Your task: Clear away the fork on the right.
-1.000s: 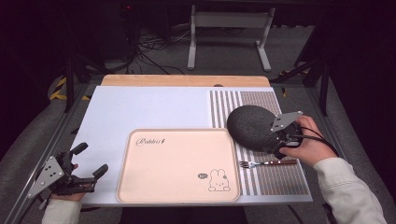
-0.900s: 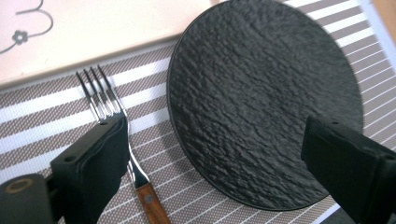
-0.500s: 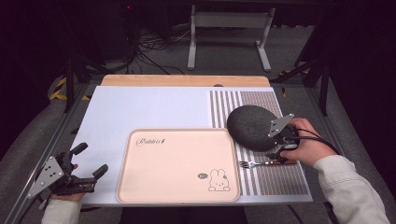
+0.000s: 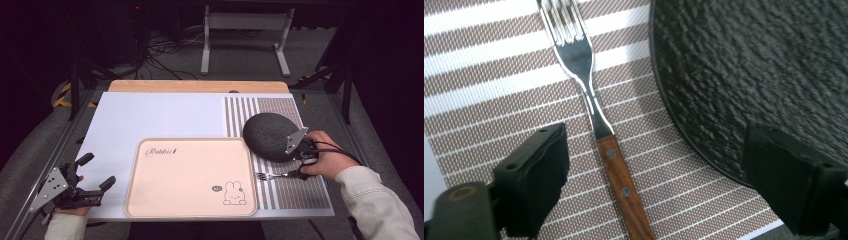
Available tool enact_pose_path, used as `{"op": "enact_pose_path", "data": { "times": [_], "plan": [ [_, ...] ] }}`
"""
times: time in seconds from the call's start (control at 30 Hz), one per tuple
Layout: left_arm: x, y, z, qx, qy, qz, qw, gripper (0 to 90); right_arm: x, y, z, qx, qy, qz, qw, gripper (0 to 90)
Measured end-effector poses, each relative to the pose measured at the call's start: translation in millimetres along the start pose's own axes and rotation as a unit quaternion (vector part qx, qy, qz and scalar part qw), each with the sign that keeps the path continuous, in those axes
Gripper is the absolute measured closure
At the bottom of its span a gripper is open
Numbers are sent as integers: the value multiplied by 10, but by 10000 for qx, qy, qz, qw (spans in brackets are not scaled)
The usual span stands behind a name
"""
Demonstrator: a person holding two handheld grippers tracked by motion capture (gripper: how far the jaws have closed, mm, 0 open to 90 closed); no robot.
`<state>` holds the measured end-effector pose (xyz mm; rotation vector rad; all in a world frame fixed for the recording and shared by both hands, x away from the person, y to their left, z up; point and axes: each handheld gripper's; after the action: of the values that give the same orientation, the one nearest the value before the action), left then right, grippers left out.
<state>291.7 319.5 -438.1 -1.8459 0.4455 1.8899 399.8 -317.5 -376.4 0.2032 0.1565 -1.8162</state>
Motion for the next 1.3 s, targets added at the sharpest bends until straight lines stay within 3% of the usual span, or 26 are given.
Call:
{"op": "enact_pose_path", "data": {
  "times": [0.33, 0.7, 1.3],
  "plan": [
    [4, 1, -2, -26, -1, 23, 10000, 8, 28, -20, -128, -164, -213, 192, 9995, 230],
    [2, -2, 3, -22, -12, -8, 10000, 8, 20, -27, -284, -456, -474, 440, 9969, 398],
    [5, 0, -4, -4, -18, -23, 10000, 8, 14, -25, -363, -672, -696, 535, 9939, 562]
  ]
}}
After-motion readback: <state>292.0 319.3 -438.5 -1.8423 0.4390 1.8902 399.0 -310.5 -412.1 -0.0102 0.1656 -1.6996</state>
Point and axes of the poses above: each handheld gripper's, and its own axes: z roughly backward along the jaws, x roughly out of its underside, y roughly to its right, and after that the axes turned 11 degrees about -x, right-handed
